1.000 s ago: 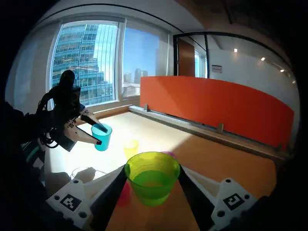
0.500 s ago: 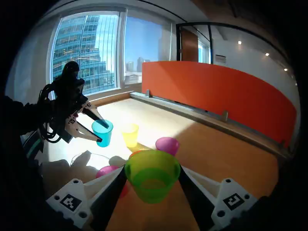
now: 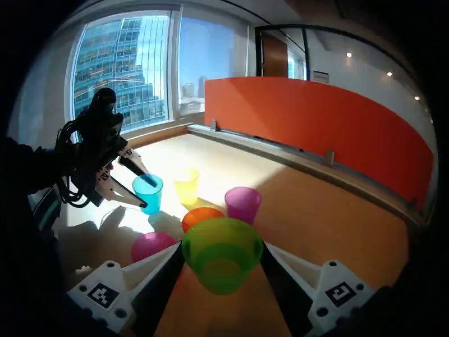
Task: Pour water
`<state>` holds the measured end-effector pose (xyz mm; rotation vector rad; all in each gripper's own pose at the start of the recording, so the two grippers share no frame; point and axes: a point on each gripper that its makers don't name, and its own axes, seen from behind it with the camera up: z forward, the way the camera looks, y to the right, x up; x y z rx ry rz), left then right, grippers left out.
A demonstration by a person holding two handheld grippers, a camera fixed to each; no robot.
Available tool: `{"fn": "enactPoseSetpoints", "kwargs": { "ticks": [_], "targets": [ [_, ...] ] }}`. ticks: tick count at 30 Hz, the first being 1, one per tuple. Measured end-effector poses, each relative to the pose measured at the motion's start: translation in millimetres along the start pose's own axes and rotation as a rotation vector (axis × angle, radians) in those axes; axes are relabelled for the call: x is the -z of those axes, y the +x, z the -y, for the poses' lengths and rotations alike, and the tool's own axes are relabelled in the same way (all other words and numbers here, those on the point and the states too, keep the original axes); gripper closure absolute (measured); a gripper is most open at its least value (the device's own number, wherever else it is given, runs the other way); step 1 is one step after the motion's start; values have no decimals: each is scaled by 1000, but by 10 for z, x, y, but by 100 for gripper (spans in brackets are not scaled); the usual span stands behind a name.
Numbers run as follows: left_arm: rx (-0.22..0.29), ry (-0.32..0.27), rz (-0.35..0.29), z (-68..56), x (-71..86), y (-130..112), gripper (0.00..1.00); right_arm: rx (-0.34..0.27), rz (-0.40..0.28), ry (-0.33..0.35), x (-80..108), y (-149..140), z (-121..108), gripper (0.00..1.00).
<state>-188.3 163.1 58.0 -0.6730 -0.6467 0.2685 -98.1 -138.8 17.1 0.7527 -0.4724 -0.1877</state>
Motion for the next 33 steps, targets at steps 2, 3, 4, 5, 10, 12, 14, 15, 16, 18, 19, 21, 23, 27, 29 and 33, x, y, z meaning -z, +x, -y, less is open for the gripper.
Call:
{"fn": "enactPoseSetpoints", "kwargs": {
  "ticks": [2, 3, 4, 5, 10, 12, 14, 15, 16, 18, 19, 21, 23, 27, 29, 33],
  "targets": [
    [2, -3, 1, -5, -24, -25, 15, -1, 2, 0, -9, -7, 2, 8],
    [3, -3, 0, -6, -34, -37, 15, -1, 3, -1, -15, -11, -1, 8],
    [3, -4, 0, -6, -42, -46, 15, -2, 4, -2, -19, -14, -4, 8],
    [4, -4, -1, -7, -49, -56, 15, -2, 5, -4, -24, -17, -7, 8],
    [6, -11, -7, -12, -65, -75, 15, -8, 11, -5, -44, -47, -9, 8],
    [7, -13, -10, -15, -63, -83, 15, -7, 14, -7, -48, -63, -9, 8],
    [7, -15, -10, -23, -57, -98, 15, -4, 18, -8, -47, -80, -8, 8],
    [7, -15, -8, -24, -55, -112, 15, -2, 20, -8, -47, -88, -7, 8],
    [6, -14, -6, -25, -53, -126, 15, 0, 22, -9, -46, -96, -6, 8],
    [5, -13, -1, -25, -50, -157, 15, 2, 25, -10, -47, -108, -1, 8],
    [4, -12, 3, -24, -50, -173, 15, 3, 25, -10, -48, -111, 2, 8],
    [2, -10, 8, -21, -48, -199, 15, 2, 26, -10, -51, -116, 8, 8],
    [-1, -8, 11, -17, -44, -215, 15, -1, 25, -11, -53, -118, 12, 8],
    [-9, -6, 26, -14, -32, -251, 15, -5, 27, -12, -61, -137, 18, 8],
    [-14, -4, 35, -14, -25, -276, 15, -6, 30, -12, -70, -153, 23, 8],
    [-16, 1, 52, -17, -5, -344, 15, -9, 36, -13, -99, -205, 40, 8]
  ]
}}
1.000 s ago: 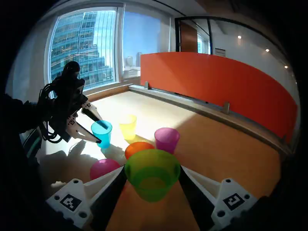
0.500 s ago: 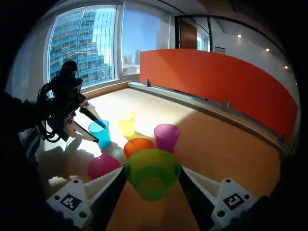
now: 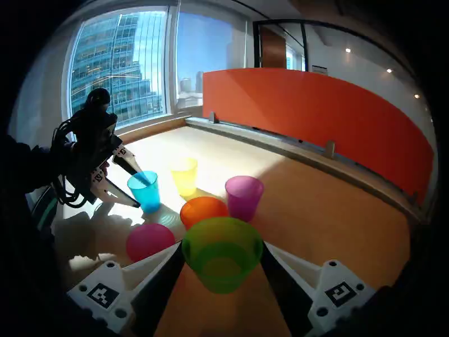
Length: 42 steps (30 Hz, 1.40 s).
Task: Pour water
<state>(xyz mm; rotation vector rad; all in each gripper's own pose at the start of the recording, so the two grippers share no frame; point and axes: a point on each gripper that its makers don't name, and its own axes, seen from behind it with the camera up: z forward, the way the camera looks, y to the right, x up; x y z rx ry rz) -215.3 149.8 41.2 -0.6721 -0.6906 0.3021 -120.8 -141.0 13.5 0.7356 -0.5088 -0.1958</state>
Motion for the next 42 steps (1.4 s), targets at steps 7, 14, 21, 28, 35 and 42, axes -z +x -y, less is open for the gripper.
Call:
{"fn": "enactPoseSetpoints", "kwargs": {
  "ticks": [7, 14, 21, 28, 35, 42],
  "targets": [
    [10, 3, 21, -30, 50, -126, 15, -5, 14, 1, -54, -119, 32, 8],
    [14, 12, 29, -58, 131, -215, 15, -8, 26, 1, -113, -225, 46, 8],
    [21, 19, 32, -59, 207, -279, 15, -4, 43, -3, -170, -329, 38, 8],
    [26, 25, 29, -52, 255, -275, 15, 7, 56, -5, -189, -388, 62, 8],
    [32, 26, 32, -48, 275, -292, 15, 10, 56, -10, -178, -416, 76, 8],
    [32, 30, 31, -39, 282, -299, 15, 4, 54, -20, -148, -444, 73, 6]
  ]
}}
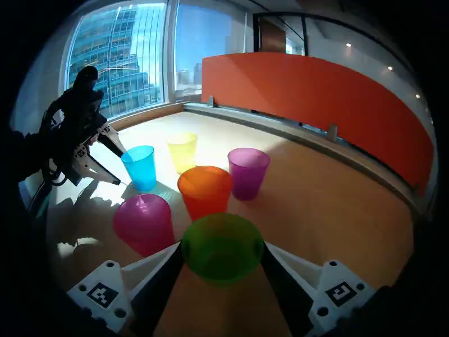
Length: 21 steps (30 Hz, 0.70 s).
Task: Pour water
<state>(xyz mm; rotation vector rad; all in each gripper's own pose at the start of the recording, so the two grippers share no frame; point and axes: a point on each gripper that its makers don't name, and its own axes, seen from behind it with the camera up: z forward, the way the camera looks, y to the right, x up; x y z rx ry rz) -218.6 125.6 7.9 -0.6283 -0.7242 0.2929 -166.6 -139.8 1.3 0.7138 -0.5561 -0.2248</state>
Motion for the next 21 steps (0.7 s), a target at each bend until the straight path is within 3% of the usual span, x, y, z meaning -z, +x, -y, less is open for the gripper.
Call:
{"fn": "enactPoseSetpoints", "kwargs": {
  "ticks": [11, 21],
  "targets": [
    [18, 14, -13, 57, 77, -3, 15, -4, 14, -33, 15, -112, -29, 0],
    [51, 52, -29, 158, 218, -16, 15, -28, 4, -54, 212, -179, -28, 0]
  ]
}}
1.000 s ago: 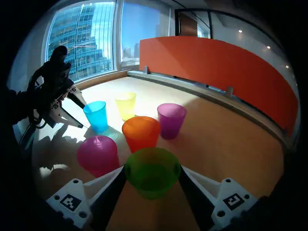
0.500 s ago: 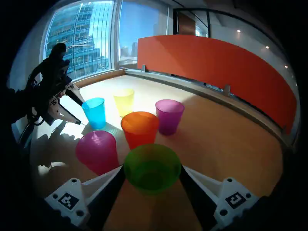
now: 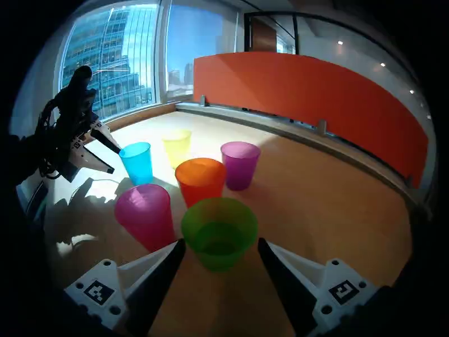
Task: Pour water
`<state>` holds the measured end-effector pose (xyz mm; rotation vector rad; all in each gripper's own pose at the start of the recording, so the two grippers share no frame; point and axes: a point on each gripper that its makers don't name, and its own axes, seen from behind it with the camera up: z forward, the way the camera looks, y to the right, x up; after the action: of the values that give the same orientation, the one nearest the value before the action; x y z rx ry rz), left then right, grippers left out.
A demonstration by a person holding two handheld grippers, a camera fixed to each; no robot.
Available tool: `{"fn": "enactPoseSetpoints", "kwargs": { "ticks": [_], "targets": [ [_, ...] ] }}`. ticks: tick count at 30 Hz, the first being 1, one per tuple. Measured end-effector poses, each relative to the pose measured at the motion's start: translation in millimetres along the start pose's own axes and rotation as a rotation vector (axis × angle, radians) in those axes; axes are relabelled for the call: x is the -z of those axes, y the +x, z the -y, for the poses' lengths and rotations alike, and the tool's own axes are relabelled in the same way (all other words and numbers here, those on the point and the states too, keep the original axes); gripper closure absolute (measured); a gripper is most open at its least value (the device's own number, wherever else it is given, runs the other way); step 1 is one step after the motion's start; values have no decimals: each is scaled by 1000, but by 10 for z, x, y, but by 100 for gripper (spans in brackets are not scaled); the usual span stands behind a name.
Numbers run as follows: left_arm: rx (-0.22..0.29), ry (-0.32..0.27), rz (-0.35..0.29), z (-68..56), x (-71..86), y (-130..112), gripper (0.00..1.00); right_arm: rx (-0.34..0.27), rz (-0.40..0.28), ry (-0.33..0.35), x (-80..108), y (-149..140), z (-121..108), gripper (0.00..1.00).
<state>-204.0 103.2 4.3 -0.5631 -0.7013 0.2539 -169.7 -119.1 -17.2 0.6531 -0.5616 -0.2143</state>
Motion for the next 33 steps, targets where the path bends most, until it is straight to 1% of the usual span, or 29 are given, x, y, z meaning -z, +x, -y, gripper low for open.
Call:
{"fn": "enactPoseSetpoints", "kwargs": {
  "ticks": [5, 8, 17, 21, 29, 33],
  "targets": [
    [19, 16, -24, 15, 99, 34, 15, 3, -2, -16, 141, -54, 15, 0],
    [36, 24, -41, 21, 160, 50, 15, 7, -14, -27, 241, -52, 33, 0],
    [67, 67, -98, 43, 358, 76, 15, -2, -51, -59, 494, -24, 51, 0],
    [83, 85, -127, 63, 440, 99, 15, -9, -73, -76, 590, 36, 35, 0],
    [106, 119, -179, 77, 519, 149, 15, -24, -124, -102, 706, 206, -3, 0],
    [112, 153, -212, 111, 564, 173, 15, -32, -150, -127, 733, 273, -14, 0]
  ]
}}
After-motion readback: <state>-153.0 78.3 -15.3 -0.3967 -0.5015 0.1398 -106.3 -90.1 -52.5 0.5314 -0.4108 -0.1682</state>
